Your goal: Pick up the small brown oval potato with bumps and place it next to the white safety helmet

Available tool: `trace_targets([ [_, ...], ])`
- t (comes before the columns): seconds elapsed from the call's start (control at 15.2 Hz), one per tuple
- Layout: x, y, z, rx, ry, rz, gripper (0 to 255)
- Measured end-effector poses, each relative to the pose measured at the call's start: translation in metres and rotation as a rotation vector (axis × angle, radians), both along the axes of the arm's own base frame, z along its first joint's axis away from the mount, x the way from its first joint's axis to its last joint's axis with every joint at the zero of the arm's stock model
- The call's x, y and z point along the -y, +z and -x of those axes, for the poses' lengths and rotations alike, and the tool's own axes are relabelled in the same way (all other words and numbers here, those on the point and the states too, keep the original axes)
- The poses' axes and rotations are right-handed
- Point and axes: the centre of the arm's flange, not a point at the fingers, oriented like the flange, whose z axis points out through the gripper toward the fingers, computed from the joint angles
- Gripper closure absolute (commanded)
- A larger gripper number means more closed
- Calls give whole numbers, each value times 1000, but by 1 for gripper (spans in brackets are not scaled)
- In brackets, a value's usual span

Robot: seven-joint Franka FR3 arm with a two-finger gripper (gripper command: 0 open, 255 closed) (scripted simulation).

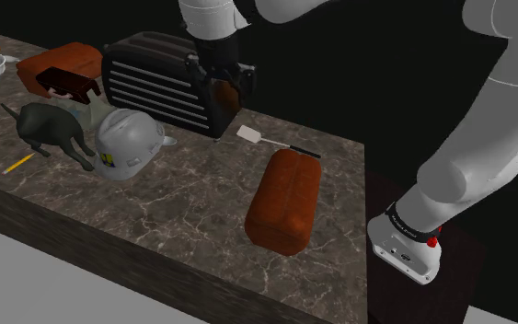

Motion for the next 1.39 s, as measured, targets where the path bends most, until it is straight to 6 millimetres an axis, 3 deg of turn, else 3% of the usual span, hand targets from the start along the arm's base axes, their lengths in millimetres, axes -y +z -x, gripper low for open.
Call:
trace_targets([
  [0.4, -71, -2, -14, 3, -2, 0, 255],
  [1.39, -78, -80, -16, 3, -4, 3, 255],
])
